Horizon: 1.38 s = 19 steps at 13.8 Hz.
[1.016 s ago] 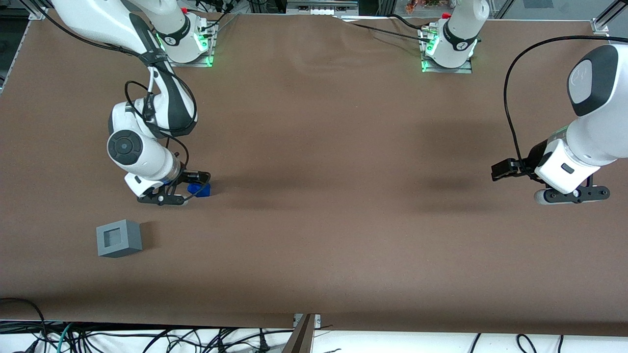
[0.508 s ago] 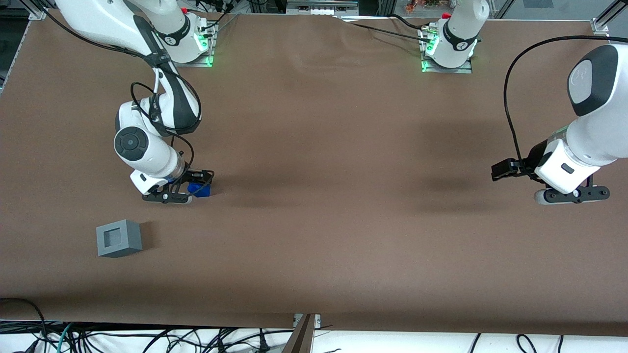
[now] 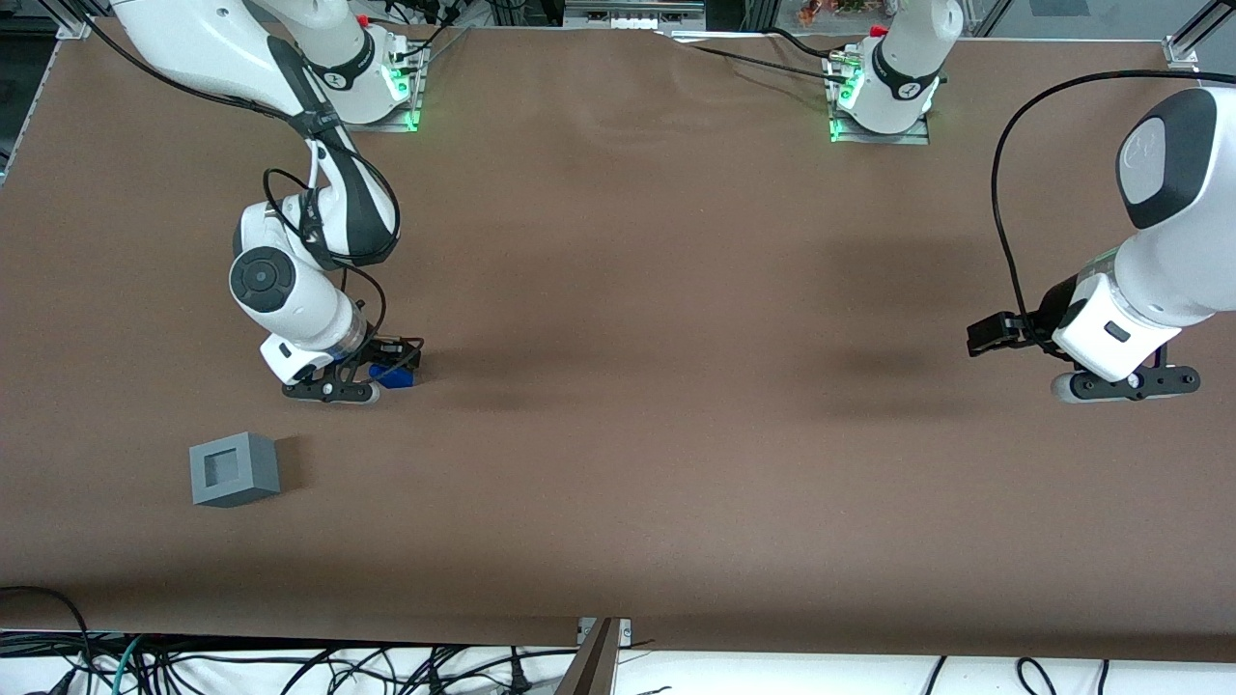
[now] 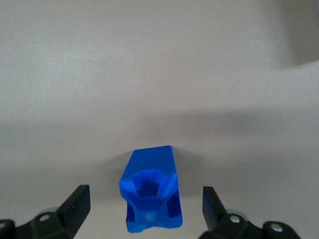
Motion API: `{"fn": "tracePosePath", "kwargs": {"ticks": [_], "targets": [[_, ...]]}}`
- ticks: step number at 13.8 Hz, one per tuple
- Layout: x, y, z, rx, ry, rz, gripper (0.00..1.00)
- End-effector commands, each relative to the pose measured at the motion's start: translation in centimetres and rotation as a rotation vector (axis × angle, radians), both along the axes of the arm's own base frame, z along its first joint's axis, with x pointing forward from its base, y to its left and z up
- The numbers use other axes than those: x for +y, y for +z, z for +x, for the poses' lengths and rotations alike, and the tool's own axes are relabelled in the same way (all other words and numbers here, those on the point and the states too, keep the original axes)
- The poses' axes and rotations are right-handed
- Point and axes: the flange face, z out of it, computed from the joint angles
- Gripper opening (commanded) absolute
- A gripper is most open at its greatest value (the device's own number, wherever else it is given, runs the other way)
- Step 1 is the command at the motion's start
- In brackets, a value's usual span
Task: Insert blue part into gray base with right arm
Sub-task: 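Lower the right gripper and close it on the blue part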
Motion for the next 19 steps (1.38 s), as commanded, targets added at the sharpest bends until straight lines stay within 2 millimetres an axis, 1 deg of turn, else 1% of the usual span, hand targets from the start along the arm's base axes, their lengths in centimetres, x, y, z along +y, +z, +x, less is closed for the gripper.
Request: {"fn": "tracePosePath", "kwargs": {"ticks": [1, 3, 4, 6, 7, 8, 9, 10, 12, 14, 15, 18, 19], "targets": [[-0.4, -0.5, -0.4, -0.015, -0.005, 0.001, 1.0], [-0.5, -0.7, -0.4, -0.016, -0.007, 0.002, 0.99], [-0.6, -0.7, -0.4, -0.018, -0.008, 0.002, 0.97], [-0.6, -0.7, -0.4, -0.018, -0.008, 0.002, 0.66], [-0.6, -0.8, -0.4, -0.016, -0.008, 0.002, 0.53], [-0.6, -0.7, -0.4, -0.018, -0.008, 0.002, 0.45], [-0.6, -0.6, -0.4, -0.018, -0.008, 0.002, 0.4], [-0.6, -0.5, -0.4, -0.019, -0.007, 0.002, 0.38], [-0.7, 0.0, -0.3, -0.025, -0.008, 0.003, 0.37], [-0.8, 2.3, 0.4, -0.06, 0.002, 0.009, 0.37], [-1.3, 3.7, 0.8, -0.068, 0.019, 0.005, 0.37], [-3.6, 7.8, 3.2, -0.082, 0.065, -0.016, 0.37], [-4.8, 9.2, 4.2, -0.091, 0.083, -0.025, 0.37]]}}
